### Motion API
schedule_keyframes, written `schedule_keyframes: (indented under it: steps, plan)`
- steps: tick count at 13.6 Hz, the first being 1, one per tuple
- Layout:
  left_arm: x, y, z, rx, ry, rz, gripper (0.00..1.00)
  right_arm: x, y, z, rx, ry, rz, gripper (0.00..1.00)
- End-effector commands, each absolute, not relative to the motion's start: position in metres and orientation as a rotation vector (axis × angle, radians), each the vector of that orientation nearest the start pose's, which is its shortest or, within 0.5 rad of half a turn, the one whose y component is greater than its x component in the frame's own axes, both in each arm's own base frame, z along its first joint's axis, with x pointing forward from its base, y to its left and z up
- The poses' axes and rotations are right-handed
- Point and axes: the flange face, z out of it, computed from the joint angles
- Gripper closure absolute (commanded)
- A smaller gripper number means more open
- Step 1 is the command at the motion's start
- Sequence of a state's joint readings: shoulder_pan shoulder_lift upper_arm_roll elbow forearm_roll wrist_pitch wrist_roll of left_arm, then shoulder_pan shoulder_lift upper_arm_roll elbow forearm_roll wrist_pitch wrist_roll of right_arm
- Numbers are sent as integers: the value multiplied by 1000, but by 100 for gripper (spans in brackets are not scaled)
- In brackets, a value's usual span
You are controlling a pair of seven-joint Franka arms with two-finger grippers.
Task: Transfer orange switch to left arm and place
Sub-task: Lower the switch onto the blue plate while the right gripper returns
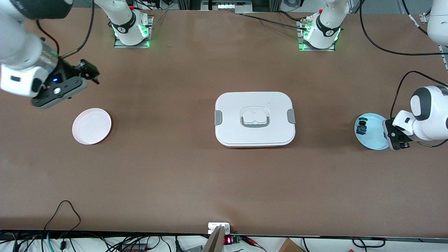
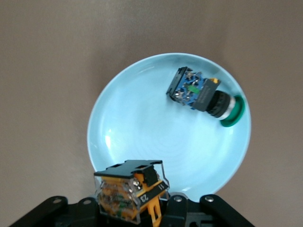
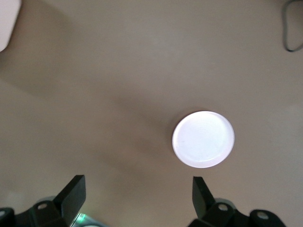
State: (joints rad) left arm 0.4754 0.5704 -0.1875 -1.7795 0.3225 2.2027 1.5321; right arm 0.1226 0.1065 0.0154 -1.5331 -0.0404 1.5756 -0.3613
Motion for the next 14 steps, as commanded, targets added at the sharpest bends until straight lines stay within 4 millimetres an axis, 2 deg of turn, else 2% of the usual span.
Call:
schedule_keyframes:
  steps: [1, 4, 6, 7, 8, 10, 14]
  plan:
    - [615, 218, 207, -2198, 2249, 278, 77, 588, 38, 582, -3099, -655, -46, 0]
    - [612, 218, 201, -2150, 2317, 283, 75, 581, 35, 580, -3060, -573, 29, 0]
    - [605, 215, 192, -2153, 2349, 293, 74, 580, 34, 580, -3094, -377, 42, 0]
    - [605, 217, 192, -2158, 2348, 291, 25, 580, 34, 580, -3108, -316, 39, 0]
    - [602, 227, 194, -2167, 2348, 280, 0, 583, 30, 579, -3113, -307, 27, 0]
    - [600, 232, 194, -2176, 2344, 277, 0, 588, 29, 578, -3116, -295, 6, 0]
    - [601, 226, 200, -2196, 2359, 299, 0, 593, 29, 575, -3157, -306, -15, 0]
